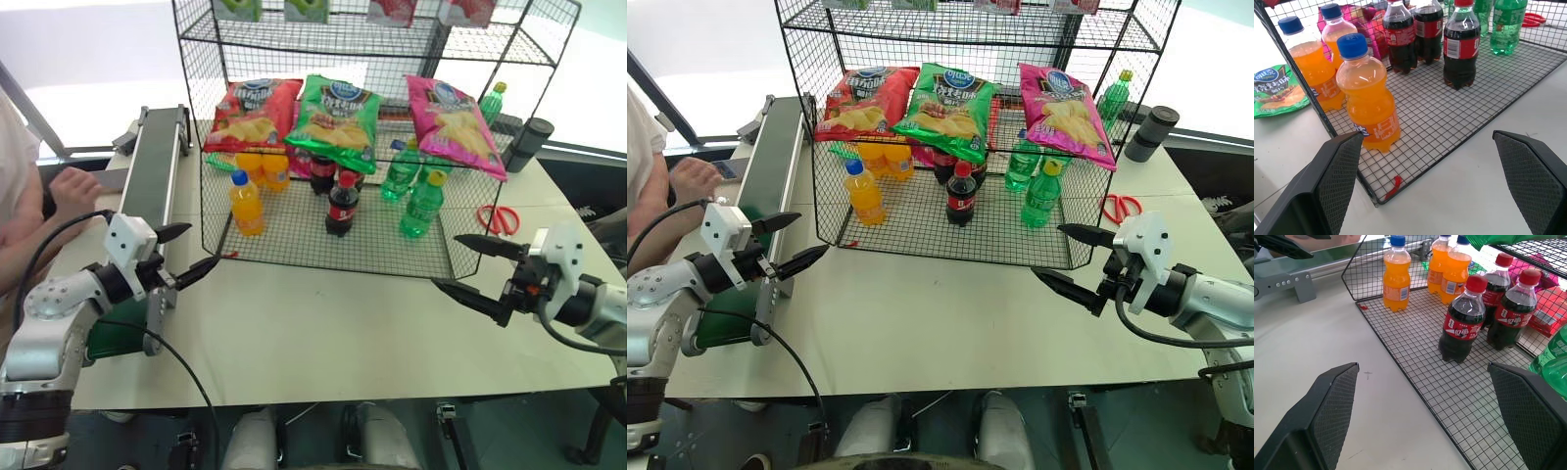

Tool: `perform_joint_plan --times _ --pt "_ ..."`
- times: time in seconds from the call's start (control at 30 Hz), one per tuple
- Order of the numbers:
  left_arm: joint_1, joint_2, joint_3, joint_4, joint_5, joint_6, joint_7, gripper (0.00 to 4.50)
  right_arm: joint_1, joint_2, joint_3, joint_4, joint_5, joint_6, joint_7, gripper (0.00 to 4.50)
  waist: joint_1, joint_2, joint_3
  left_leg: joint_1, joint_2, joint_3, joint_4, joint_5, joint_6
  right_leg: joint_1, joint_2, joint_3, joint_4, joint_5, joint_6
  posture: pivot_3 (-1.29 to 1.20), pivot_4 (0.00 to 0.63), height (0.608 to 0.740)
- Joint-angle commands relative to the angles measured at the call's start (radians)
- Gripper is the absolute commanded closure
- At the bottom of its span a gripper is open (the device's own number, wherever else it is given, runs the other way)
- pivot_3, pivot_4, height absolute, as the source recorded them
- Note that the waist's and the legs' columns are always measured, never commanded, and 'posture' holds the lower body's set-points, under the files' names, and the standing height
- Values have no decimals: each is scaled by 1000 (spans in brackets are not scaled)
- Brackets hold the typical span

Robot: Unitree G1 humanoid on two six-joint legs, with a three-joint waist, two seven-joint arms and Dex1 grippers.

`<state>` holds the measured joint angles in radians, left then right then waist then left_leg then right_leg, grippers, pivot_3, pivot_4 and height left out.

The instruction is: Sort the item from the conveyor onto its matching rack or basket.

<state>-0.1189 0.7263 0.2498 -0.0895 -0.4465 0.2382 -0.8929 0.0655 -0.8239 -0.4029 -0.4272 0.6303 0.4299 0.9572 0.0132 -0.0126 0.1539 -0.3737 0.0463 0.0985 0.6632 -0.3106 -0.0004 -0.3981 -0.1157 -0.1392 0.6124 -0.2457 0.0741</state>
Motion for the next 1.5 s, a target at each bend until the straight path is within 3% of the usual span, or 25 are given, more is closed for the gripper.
perform_joint_plan --times 0.03,1.5 --pt "-1 4 11 -24 -3 -9 -4 0 -12 1 -15 -12 5 -16 -7 116 0 0 0 0 0 0 0 0 0 0 0 0 0 0 0 0 150 740" --pt "33 -19 2 -21 14 -29 -17 0 -73 -17 22 31 -32 -41 16 116 0 0 0 0 0 0 0 0 0 0 0 0 0 0 0 0 150 740"
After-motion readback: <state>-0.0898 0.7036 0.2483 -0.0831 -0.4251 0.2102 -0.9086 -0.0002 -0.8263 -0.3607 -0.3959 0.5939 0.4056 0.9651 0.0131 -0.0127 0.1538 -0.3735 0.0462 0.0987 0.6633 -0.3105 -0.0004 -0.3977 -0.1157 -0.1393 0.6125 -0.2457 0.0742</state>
